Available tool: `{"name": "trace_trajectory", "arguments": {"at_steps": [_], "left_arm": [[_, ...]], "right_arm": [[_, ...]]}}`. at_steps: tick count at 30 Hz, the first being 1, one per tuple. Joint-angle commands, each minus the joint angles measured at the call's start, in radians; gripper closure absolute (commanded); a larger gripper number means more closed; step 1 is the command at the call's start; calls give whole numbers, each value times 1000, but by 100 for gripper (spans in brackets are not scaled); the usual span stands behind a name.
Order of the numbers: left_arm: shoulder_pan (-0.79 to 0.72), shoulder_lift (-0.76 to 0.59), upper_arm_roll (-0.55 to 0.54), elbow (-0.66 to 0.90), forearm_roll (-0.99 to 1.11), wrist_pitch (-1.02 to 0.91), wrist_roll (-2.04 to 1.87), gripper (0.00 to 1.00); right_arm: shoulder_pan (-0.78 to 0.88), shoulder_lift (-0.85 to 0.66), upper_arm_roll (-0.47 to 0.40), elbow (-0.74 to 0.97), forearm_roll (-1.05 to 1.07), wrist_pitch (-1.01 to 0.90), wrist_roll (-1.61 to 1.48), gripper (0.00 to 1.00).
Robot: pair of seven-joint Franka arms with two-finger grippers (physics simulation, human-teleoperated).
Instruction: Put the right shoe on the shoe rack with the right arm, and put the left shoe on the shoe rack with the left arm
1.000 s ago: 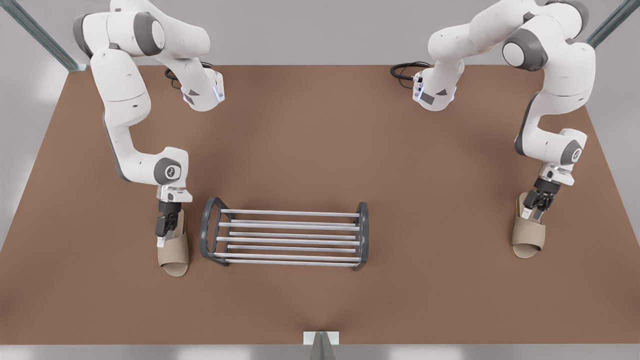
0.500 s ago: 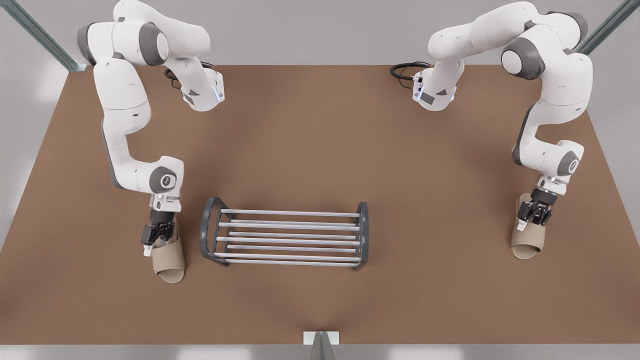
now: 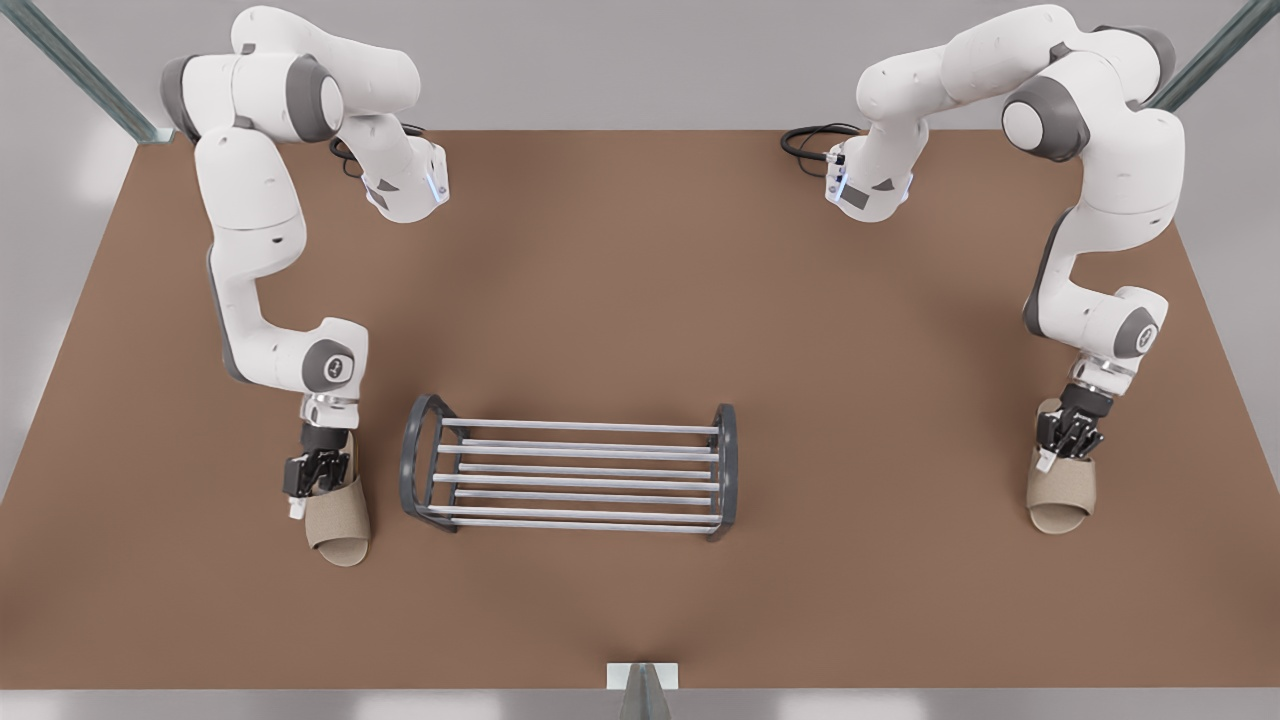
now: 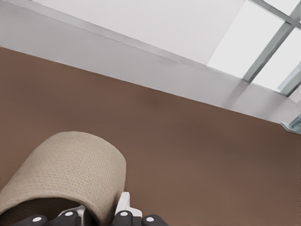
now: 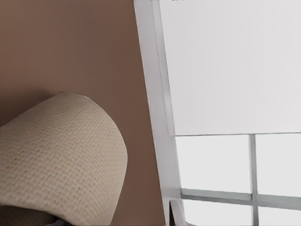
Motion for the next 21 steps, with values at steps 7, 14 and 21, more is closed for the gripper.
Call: {"name": "trace_trajectory", "arguments": {"at_steps": [7, 14, 21], "left_arm": [[0, -24, -25, 29, 8, 2, -26, 77], [-20, -166, -147, 29, 26, 197, -221, 79], [-399, -419, -161, 45, 107, 396, -1081, 79]], "right_arm": [[12, 16, -23, 16, -146, -3, 83, 49], [21, 28, -28, 24, -151, -3, 99, 54], [35, 44, -43, 45, -151, 2, 99, 60]]}}
